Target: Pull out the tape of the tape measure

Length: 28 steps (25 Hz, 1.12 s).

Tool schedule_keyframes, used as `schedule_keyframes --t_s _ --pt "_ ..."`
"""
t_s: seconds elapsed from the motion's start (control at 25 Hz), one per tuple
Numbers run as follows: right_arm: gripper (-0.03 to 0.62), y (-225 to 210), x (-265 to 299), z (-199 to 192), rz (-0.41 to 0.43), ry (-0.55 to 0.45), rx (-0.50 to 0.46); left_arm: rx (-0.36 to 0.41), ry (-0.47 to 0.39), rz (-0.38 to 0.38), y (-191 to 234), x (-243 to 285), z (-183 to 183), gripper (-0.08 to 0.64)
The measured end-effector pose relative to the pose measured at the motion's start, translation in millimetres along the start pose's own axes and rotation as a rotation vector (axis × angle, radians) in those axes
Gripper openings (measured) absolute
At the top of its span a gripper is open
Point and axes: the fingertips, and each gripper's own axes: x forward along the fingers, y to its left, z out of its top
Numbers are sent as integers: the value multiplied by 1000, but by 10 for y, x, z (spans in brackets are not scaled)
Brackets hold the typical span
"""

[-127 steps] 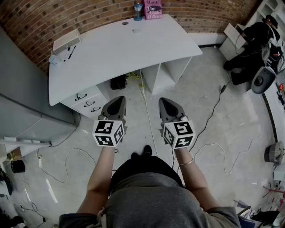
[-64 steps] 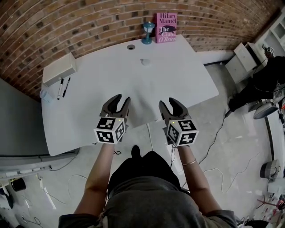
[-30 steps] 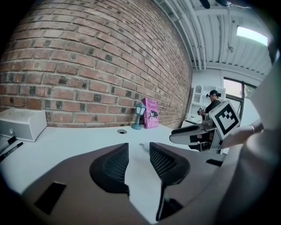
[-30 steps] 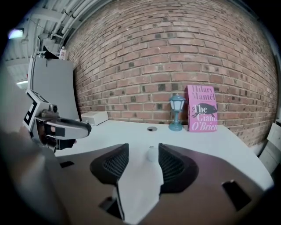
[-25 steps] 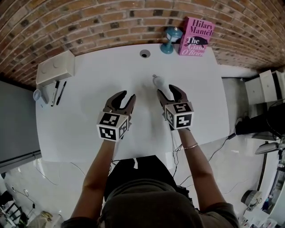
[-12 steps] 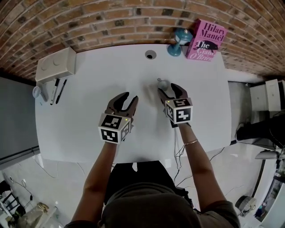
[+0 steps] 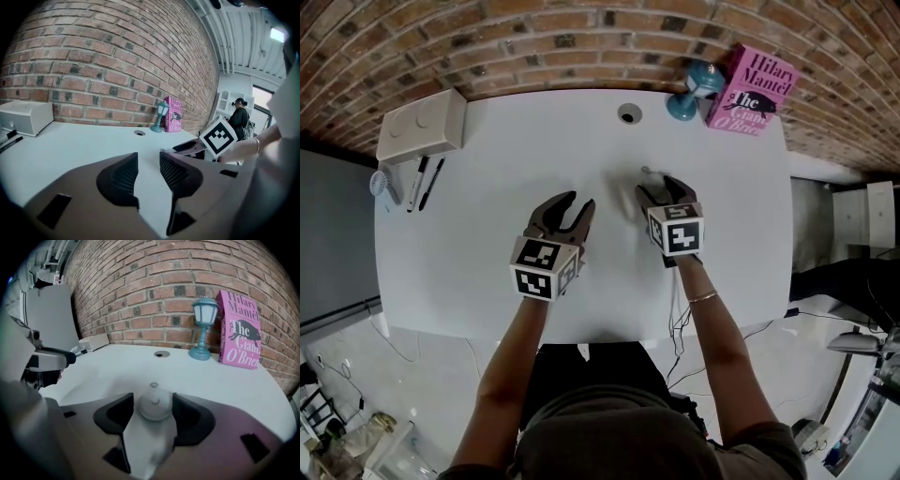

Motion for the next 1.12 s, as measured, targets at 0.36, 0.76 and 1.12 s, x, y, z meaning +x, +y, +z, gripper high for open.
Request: schedule_keyframes --t_s 0.36,0.76,1.12 --pt "224 -32 15 -5 -32 6 -16 1 4 10 27 -26 -19 141" --pt "221 168 -156 25 9 -54 -97 25 -5 -1 -11 -136 22 141" --pt "221 664 -564 88 59 -169 -169 31 -29 -19 -61 -323 18 141"
